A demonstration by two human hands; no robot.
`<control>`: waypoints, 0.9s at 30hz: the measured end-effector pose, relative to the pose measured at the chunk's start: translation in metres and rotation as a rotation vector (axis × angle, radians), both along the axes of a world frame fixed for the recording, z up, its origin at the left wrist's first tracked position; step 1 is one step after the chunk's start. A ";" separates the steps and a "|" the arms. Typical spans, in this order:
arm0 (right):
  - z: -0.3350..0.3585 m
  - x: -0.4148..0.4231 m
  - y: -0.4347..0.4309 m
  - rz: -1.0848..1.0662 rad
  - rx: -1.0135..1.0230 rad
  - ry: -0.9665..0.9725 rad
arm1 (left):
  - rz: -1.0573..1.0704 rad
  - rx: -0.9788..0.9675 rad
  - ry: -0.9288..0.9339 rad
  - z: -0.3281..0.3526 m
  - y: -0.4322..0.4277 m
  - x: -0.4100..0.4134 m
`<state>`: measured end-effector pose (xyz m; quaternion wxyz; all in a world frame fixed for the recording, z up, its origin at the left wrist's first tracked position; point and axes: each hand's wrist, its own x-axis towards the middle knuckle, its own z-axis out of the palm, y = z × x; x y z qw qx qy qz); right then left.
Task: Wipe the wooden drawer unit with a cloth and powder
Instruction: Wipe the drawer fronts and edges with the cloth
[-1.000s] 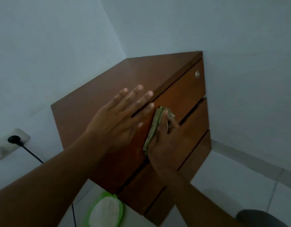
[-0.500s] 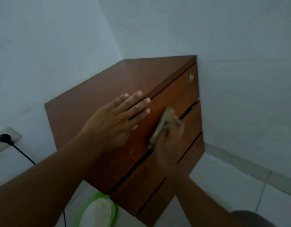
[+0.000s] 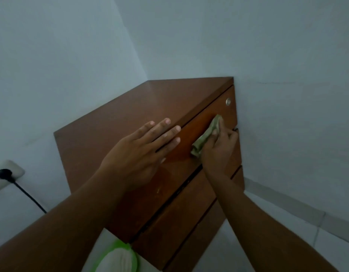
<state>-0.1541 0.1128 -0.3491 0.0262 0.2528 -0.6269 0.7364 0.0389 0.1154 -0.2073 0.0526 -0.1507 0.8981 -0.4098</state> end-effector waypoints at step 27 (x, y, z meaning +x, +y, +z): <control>0.000 0.034 -0.007 0.197 -0.046 0.281 | -0.031 0.014 0.006 -0.002 -0.004 0.002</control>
